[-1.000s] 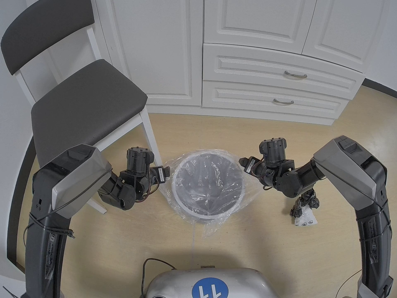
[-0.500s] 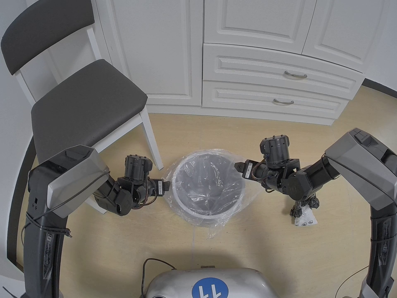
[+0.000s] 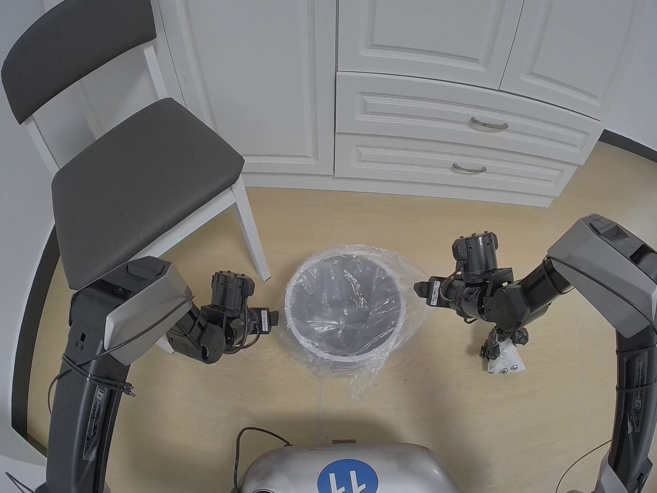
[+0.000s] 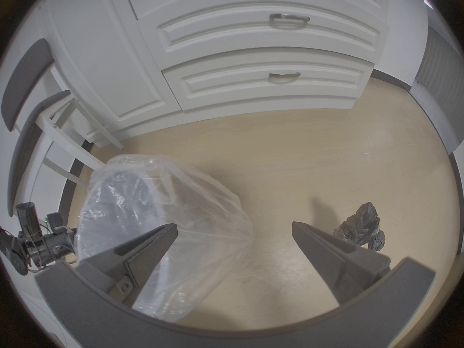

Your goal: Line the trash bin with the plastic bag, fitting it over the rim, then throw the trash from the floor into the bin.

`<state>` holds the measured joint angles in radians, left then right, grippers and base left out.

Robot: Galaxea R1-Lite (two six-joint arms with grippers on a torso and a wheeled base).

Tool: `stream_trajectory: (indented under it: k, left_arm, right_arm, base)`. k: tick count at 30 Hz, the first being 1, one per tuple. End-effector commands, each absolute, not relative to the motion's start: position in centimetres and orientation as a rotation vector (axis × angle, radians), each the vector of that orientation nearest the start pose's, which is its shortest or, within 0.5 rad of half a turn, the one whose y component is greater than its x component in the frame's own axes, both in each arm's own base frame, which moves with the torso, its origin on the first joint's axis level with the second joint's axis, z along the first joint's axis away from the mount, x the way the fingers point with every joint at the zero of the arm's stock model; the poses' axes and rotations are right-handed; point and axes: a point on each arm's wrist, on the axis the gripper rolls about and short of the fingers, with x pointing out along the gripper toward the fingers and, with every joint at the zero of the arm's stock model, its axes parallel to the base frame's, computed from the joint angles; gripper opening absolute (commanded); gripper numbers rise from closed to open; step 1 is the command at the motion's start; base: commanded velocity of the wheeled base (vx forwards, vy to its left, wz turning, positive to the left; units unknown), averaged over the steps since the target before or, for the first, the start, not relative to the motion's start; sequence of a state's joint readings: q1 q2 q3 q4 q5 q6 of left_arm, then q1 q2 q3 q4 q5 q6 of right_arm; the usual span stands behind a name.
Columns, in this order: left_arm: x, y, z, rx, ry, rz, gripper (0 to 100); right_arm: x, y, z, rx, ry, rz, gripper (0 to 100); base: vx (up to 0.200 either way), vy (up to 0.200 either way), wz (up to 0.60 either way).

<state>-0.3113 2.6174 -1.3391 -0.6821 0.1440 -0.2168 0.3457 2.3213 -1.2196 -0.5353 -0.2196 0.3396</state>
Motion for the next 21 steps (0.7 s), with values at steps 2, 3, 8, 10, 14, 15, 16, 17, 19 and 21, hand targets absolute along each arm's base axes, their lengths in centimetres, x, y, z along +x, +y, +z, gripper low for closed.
stream_trajectory:
  k: [2,3,8,10,14,15,16,17,19,21]
  left_arm:
    - [44.6,-14.0,-5.1,-0.087,0.59,-0.096,100]
    - [44.6,-14.0,-4.6,-0.089,0.582,-0.097,100]
    - [44.5,-14.1,-4.3,-0.09,0.577,-0.099,100]
    - [44.5,-14.1,-4.4,-0.089,0.58,-0.099,100]
    - [44.4,-14.1,-4.6,-0.085,0.588,-0.1,100]
    - [44.4,-14.2,-4.7,-0.083,0.592,-0.101,100]
    - [44.3,-14.2,-4.8,-0.083,0.594,-0.102,100]
    - [44.3,-14.3,-4.9,-0.08,0.596,-0.104,100]
    - [44.3,-14.3,-5.0,-0.08,0.596,-0.104,100]
    - [44.3,-14.4,-5.2,-0.079,0.6,-0.105,100]
  right_arm:
    - [41.6,14.0,2.8,0.166,0.588,0.019,100]
    - [41.9,13.8,2.0,0.171,0.604,0.028,100]
    - [42.7,13.4,0.4,0.176,0.621,0.019,100]
    - [43.0,13.5,-0.6,0.172,0.634,0.015,100]
    - [43.4,13.3,-2.5,0.166,0.661,0.004,100]
    - [43.5,13.3,-3.3,0.162,0.674,0.0,100]
    - [43.6,13.4,-3.6,0.161,0.678,0.001,100]
    - [43.6,13.4,-4.1,0.158,0.686,0.001,100]
    - [43.6,13.5,-4.3,0.156,0.69,0.002,100]
    - [43.6,13.7,-5.2,0.151,0.707,0.002,100]
  base:
    - [0.0,0.0,0.0]
    - [0.0,0.0,0.0]
    - [0.0,0.0,0.0]
    - [0.0,0.0,0.0]
    - [0.0,0.0,0.0]
    - [0.0,0.0,0.0]
    - [0.0,0.0,0.0]
    - [0.0,0.0,0.0]
    - [0.0,0.0,0.0]
    - [0.0,0.0,0.0]
